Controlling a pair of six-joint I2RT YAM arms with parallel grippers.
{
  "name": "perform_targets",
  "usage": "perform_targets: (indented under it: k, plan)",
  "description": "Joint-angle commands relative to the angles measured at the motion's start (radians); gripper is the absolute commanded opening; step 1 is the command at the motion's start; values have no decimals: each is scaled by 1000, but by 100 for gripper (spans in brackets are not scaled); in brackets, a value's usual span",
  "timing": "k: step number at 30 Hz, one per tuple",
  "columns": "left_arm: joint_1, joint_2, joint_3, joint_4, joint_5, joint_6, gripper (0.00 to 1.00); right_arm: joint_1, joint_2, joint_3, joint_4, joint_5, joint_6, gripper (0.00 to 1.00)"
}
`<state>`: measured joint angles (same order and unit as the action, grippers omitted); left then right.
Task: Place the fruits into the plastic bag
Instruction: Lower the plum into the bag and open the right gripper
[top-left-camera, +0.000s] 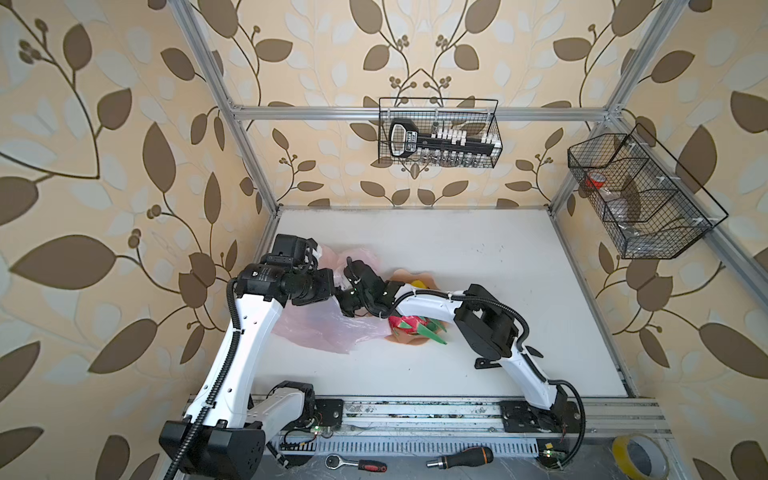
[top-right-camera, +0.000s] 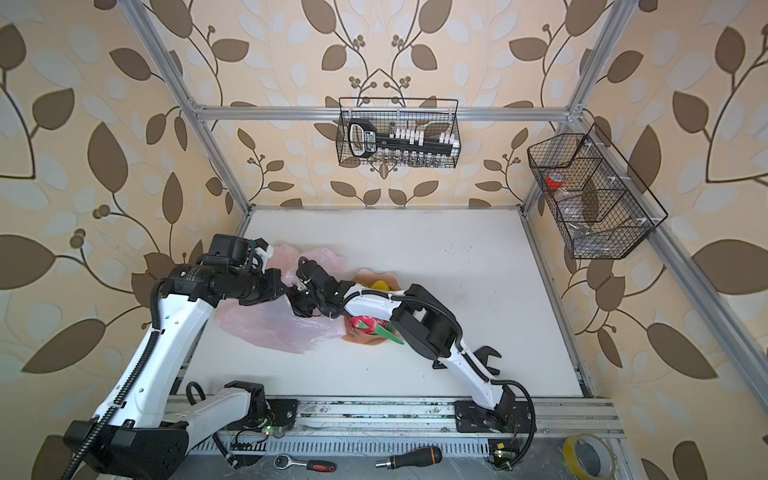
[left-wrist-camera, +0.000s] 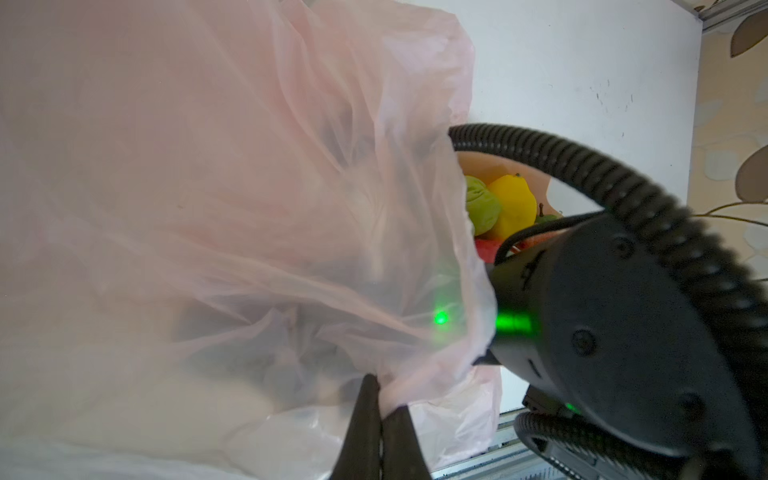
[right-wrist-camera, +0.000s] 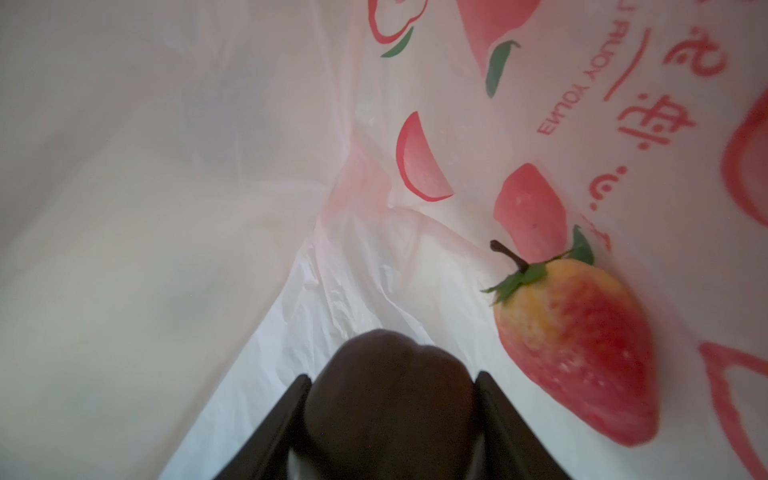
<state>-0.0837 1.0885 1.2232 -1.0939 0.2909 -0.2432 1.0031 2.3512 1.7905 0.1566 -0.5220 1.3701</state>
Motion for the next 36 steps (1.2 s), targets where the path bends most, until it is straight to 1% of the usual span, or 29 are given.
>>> perform_targets:
  k: [1,6,11,15,16,18,19,24,28,36]
  plan:
    - [5,-12,-5,15,33,0,0,14,37,43,3,-21,56,35]
    - [6,-15,-10,17,36,1,0,18,58,47,8,-20,70,36]
    - [5,-19,-17,17,36,2,0,21,69,55,9,-23,72,41]
    - [5,-23,-19,16,34,1,0,21,65,54,4,-37,60,51]
    - [5,-24,-21,16,33,1,0,21,62,53,4,-39,57,55]
    - [5,-25,-21,14,29,2,0,20,54,53,3,-44,44,65]
    - [5,-27,-22,14,27,1,0,21,50,53,3,-48,37,68]
    - [6,-39,-33,19,19,-14,0,21,18,21,18,-63,17,75]
    - [5,-47,-36,18,6,-19,0,20,-8,-15,44,-74,15,79]
    - [5,-53,-42,4,-35,-44,0,12,-93,-99,77,-79,7,82]
